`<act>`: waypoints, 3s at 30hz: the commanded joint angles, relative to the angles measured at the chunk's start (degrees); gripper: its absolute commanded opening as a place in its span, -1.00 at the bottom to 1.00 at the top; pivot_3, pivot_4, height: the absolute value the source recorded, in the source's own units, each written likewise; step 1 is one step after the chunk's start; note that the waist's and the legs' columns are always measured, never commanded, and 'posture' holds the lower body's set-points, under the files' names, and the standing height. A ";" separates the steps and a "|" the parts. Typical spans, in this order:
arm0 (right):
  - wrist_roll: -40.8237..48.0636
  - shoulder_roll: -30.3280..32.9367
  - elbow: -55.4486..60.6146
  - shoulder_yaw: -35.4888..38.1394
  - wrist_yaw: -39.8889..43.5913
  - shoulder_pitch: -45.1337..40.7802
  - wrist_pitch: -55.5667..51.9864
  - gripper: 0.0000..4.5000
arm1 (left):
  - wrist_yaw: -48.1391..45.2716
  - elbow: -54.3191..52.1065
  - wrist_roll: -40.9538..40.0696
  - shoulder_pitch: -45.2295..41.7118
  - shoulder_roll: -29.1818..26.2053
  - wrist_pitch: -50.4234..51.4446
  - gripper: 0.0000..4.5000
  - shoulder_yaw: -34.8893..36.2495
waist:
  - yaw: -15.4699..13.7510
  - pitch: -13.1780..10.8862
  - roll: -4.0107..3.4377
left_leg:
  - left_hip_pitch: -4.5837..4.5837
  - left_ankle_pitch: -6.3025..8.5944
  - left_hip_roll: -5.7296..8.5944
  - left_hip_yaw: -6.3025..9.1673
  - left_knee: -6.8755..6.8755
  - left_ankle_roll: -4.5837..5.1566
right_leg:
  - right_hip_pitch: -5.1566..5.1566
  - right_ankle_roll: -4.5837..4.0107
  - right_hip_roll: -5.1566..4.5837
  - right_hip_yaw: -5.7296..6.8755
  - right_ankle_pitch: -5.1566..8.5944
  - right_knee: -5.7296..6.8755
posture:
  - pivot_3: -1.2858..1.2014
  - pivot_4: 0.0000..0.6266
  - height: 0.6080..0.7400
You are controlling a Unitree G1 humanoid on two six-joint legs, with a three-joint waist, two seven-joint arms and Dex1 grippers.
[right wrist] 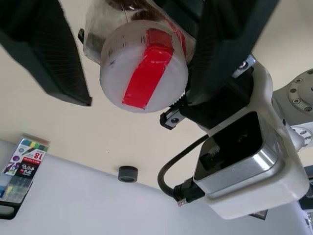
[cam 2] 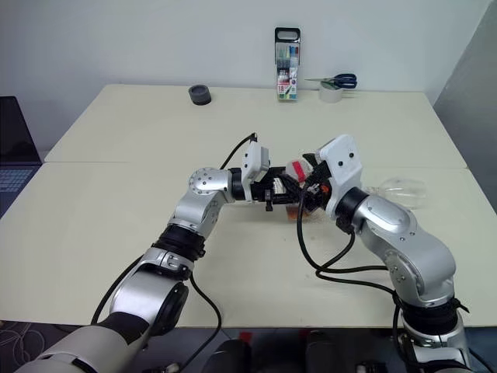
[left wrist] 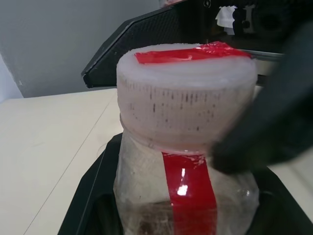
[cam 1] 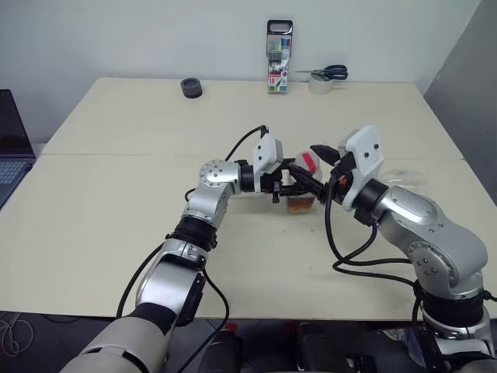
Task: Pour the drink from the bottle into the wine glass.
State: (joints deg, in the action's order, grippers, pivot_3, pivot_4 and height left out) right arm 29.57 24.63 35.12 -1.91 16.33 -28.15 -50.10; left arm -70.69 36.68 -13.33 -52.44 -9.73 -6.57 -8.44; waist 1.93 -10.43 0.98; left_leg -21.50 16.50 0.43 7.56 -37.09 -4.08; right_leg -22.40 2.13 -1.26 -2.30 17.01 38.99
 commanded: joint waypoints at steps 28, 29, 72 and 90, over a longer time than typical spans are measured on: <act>2.93 13.35 -2.49 7.52 23.36 -1.08 5.26 0.78 | -0.42 -6.03 -3.84 -1.23 -1.96 12.66 -0.13 3.15 | -0.08 -0.01 -0.03 | -0.74 -0.10 0.04 0.15 -0.69 -0.18 | -0.37 0.00 -0.07 0.14 -0.02 0.13 | 0.03 -0.52 1.00; 2.33 11.97 0.76 7.35 20.24 1.65 4.72 0.78 | -0.38 -5.48 -3.65 -1.47 -1.89 12.31 -0.13 3.23 | -0.11 -0.01 -0.03 | -0.82 -0.09 0.03 0.17 -0.72 -0.18 | -0.39 0.00 -0.06 0.18 -0.02 0.13 | 0.03 -0.52 1.00; -6.92 -2.63 -8.79 -0.20 12.52 -3.28 14.13 -0.16 | -2.30 -3.96 -1.41 -1.01 -2.42 7.89 -0.14 2.14 | 1.19 0.00 -0.06 | -0.91 -0.01 0.03 0.04 -0.94 0.02 | -0.87 0.03 0.07 -0.03 -0.04 0.93 | 0.03 -0.52 1.00; 0.19 10.22 -27.04 -4.83 44.98 -18.14 13.72 -0.16 | -3.95 -6.41 -1.27 0.44 -3.95 8.26 -0.16 0.81 | 1.38 0.00 -0.07 | -0.84 -0.01 0.04 0.01 -0.95 0.06 | -0.81 0.03 0.08 -0.04 -0.05 0.93 | 0.03 -0.52 1.00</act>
State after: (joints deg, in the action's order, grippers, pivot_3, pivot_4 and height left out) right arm 27.15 34.19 9.14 -6.56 55.49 -44.10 -36.14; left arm -74.21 31.04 -14.72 -51.01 -12.95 2.35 -7.71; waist 3.31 -10.43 0.91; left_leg -22.34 16.49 0.44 7.58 -38.03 -4.03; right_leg -23.22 2.15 -1.16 -2.32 16.96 39.93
